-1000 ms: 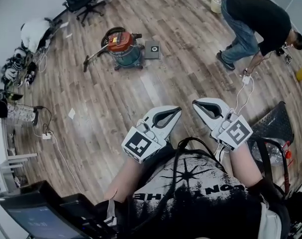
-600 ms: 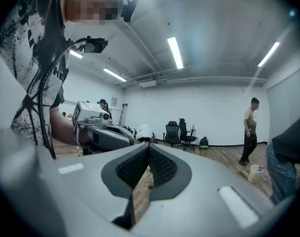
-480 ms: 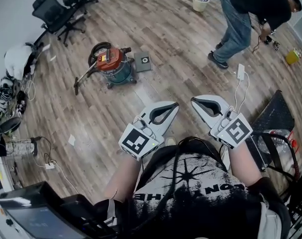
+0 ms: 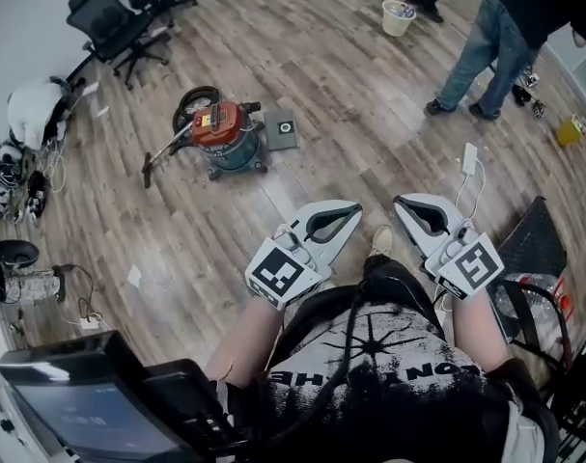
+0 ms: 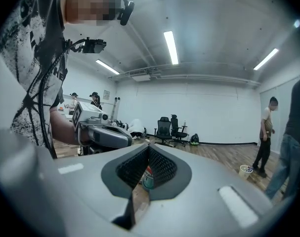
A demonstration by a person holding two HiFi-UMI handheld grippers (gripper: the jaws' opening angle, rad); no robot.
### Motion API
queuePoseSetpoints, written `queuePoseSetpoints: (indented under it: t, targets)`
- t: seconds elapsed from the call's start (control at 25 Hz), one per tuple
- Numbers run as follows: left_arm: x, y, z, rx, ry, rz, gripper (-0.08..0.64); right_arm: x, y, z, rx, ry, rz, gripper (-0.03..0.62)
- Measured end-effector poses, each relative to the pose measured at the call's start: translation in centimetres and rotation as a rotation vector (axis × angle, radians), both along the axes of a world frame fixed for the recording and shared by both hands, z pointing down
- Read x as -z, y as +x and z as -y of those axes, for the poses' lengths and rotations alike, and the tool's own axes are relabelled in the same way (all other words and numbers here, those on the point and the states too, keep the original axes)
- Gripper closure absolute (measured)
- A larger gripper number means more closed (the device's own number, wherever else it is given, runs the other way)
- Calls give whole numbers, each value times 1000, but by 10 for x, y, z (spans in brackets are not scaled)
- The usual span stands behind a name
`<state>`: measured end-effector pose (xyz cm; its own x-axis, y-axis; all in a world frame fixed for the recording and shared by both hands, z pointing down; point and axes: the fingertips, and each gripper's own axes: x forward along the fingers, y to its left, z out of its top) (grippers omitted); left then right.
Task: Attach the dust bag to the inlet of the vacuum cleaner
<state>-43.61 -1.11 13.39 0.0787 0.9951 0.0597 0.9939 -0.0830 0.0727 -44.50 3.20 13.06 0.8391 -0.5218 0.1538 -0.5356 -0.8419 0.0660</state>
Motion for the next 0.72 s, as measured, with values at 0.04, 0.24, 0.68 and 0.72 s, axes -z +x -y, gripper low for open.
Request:
queuePoseSetpoints:
  t: [0.04, 0.24, 0.68, 0.72]
  targets:
    - [0, 6, -4, 3, 2, 0, 562, -1, 6, -4, 3, 3, 0, 584]
    - [-7, 41, -36, 38, 23, 3, 561, -9, 42, -39, 32, 29, 3, 584]
    - [-7, 128, -161, 93, 71, -34, 561, -2, 133, -164, 107, 62, -59, 584]
    - [-4, 135, -174, 93, 75, -41, 561, 0, 139, -177, 107, 62, -62, 584]
